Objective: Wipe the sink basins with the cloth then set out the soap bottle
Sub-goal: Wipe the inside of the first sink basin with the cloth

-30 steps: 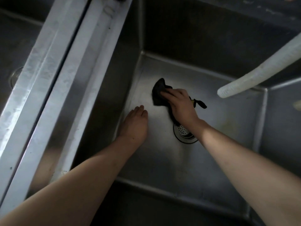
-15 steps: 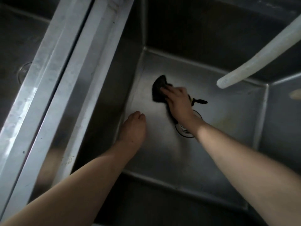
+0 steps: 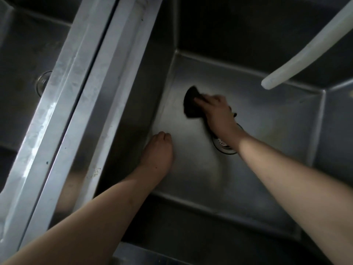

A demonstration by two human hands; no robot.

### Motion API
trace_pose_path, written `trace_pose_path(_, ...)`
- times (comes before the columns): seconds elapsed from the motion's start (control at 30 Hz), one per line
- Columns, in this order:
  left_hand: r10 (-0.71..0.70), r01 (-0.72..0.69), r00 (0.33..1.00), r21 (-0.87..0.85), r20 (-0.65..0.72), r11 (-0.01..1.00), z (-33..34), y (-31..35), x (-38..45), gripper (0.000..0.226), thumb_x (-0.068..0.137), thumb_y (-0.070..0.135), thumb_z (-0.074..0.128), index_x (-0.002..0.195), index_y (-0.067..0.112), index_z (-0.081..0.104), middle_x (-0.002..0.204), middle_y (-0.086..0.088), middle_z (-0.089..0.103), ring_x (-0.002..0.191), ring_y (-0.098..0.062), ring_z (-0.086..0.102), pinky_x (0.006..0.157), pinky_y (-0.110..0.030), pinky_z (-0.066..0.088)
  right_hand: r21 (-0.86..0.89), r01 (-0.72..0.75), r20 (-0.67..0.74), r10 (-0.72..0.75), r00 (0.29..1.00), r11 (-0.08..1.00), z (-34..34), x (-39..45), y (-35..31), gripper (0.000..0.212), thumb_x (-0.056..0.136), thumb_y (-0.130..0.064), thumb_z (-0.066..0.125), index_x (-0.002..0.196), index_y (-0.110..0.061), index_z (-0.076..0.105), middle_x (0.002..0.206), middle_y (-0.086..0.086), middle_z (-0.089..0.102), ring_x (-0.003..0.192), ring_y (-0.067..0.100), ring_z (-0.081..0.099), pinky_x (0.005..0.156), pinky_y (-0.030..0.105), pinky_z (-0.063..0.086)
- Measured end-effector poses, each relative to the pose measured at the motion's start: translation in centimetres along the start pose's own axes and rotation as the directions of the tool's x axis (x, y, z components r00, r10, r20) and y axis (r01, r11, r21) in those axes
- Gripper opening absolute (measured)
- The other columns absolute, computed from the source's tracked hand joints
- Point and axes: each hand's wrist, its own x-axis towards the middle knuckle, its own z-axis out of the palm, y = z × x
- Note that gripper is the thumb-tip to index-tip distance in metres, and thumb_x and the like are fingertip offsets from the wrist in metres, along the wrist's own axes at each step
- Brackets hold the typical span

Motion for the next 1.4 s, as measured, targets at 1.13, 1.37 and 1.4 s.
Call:
trace_pose_path(1.13, -0.016, 0.015, 0.998, 0.025, 0.058, 1.000, -2.3, -0.6, -2.6, 0.041, 0.091, 0.001, 0.044, 0.131, 0.002, 0.052, 0.131, -0.021, 0.052, 0.119, -0.038, 0.053, 0.102, -0.045, 0.043, 0.069, -0.004, 0.133, -0.005, 0.991, 0.998, -0.1, -7.4, -3.9, 0.038, 0.098, -0.014, 0.067, 0.135, -0.019, 0.069, 0.133, 0.012, 0.068, 0.101, 0.042, 0.056, 0.089, 0.043, 0.050)
trace_pose_path(1.37, -0.033, 0.031, 0.998, 0.035, 0.054, 0.999, -2.8, -1.2, -3.1, 0.041, 0.087, -0.002, 0.048, 0.128, -0.001, 0.054, 0.129, -0.023, 0.054, 0.118, -0.041, 0.055, 0.102, -0.046, 0.046, 0.239, 0.274, 0.260, -0.334, 0.906, 0.931, 0.3, -13.3, -7.5, 0.040, 0.093, -0.004, 0.068, 0.130, -0.018, 0.072, 0.134, 0.009, 0.068, 0.094, 0.038, 0.058, 0.082, 0.040, 0.053)
trace_pose_path(1.4, -0.029, 0.027, 0.998, 0.036, 0.054, 0.999, -3.0, -1.2, -3.2, 0.042, 0.087, -0.003, 0.048, 0.128, -0.001, 0.054, 0.129, -0.023, 0.054, 0.118, -0.042, 0.055, 0.101, -0.046, 0.047, 0.266, 0.309, 0.287, -0.381, 0.879, 0.913, 0.0, -14.3, -7.6, 0.041, 0.093, -0.003, 0.067, 0.130, -0.019, 0.072, 0.134, 0.009, 0.068, 0.095, 0.038, 0.059, 0.082, 0.041, 0.053)
